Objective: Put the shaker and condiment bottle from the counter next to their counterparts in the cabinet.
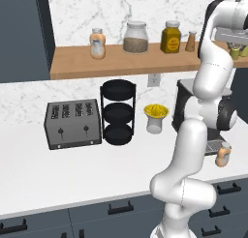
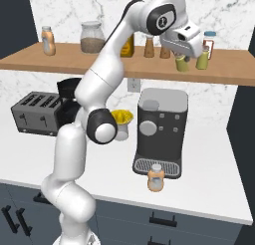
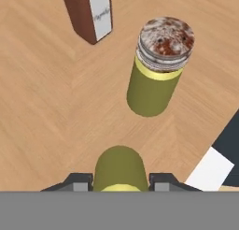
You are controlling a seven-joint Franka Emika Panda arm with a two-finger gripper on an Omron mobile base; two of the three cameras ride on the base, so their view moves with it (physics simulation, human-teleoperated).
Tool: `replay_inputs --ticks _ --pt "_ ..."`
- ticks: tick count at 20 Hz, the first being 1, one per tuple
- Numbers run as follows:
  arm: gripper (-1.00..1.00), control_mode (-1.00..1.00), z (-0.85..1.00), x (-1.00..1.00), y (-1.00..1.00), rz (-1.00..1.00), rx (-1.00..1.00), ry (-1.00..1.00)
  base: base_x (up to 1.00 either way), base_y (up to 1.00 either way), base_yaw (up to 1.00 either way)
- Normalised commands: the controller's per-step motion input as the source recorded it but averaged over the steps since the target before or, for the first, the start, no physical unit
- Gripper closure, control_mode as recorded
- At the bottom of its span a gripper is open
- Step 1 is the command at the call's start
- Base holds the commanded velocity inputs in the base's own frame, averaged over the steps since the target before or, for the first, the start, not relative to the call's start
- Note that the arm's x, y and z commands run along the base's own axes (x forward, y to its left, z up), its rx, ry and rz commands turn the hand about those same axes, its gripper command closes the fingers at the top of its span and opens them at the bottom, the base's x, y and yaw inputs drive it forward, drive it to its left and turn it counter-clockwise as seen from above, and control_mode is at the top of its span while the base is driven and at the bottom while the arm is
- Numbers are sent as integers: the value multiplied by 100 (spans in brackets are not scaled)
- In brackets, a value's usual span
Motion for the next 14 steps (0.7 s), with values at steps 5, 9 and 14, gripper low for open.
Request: replay_inputs --ticks 5,9,14 --pt "100 -100 -41 22 -31 0 -4 0 0 0 0" --pt "100 -100 -18 16 -12 0 0 0 0 0 0" --pt "-100 -100 -19 16 -11 0 -3 0 0 0 0"
